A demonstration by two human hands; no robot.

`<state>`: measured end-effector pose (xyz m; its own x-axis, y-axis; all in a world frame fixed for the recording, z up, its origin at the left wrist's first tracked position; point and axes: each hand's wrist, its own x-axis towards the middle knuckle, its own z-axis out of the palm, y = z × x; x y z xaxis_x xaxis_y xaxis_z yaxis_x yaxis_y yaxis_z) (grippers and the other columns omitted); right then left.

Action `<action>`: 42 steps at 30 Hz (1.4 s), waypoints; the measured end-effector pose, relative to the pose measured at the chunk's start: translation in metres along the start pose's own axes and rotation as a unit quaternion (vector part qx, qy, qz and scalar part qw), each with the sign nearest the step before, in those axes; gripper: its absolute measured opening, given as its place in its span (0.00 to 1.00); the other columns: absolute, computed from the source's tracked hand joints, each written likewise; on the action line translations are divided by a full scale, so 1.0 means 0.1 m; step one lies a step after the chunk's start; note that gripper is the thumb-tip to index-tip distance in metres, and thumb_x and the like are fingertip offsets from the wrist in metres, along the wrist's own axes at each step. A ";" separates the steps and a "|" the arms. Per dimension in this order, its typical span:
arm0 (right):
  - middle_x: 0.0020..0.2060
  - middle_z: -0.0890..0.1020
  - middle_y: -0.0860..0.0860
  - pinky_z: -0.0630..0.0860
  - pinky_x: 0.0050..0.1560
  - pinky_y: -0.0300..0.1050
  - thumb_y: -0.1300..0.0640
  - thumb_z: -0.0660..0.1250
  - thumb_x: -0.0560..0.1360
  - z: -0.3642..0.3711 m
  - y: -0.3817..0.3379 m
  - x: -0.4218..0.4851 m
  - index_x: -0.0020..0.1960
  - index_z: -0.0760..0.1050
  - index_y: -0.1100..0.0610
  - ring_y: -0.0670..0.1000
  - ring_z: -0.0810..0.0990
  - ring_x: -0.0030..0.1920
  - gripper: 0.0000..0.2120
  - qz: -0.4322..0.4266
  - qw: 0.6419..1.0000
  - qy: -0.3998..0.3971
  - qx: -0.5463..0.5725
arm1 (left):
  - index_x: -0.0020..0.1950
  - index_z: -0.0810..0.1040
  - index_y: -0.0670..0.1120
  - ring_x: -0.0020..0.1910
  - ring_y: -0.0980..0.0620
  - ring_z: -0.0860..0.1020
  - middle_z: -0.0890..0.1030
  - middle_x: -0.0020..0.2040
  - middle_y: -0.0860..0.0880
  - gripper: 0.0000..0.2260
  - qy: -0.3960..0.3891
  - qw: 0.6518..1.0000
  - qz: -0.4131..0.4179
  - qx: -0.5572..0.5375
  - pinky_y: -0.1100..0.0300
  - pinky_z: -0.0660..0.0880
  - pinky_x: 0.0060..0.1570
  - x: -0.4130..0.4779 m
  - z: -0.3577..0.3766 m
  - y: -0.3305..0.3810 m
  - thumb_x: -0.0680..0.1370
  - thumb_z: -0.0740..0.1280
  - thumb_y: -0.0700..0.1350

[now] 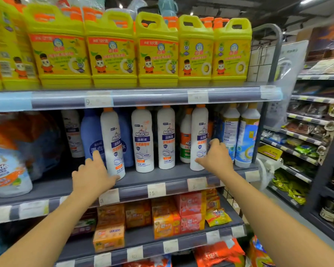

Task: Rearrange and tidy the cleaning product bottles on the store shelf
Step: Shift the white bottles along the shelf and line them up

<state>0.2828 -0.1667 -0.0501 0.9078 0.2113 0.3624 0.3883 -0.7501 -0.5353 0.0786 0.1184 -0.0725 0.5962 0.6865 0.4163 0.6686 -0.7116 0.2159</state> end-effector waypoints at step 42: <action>0.46 0.84 0.49 0.79 0.48 0.54 0.58 0.80 0.62 0.54 -0.18 0.30 0.54 0.75 0.53 0.51 0.83 0.47 0.24 0.092 0.858 0.005 0.505 | 0.58 0.78 0.42 0.50 0.45 0.83 0.84 0.50 0.44 0.17 -0.059 0.815 -0.097 -0.568 0.47 0.79 0.50 0.48 0.18 -0.25 0.71 0.75 0.36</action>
<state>0.3122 -0.1133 -0.0710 0.9689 0.1380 0.2056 0.1835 0.1571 -0.9704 0.0988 0.1719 -0.0733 0.6110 0.7651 0.2035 -0.0475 -0.2211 0.9741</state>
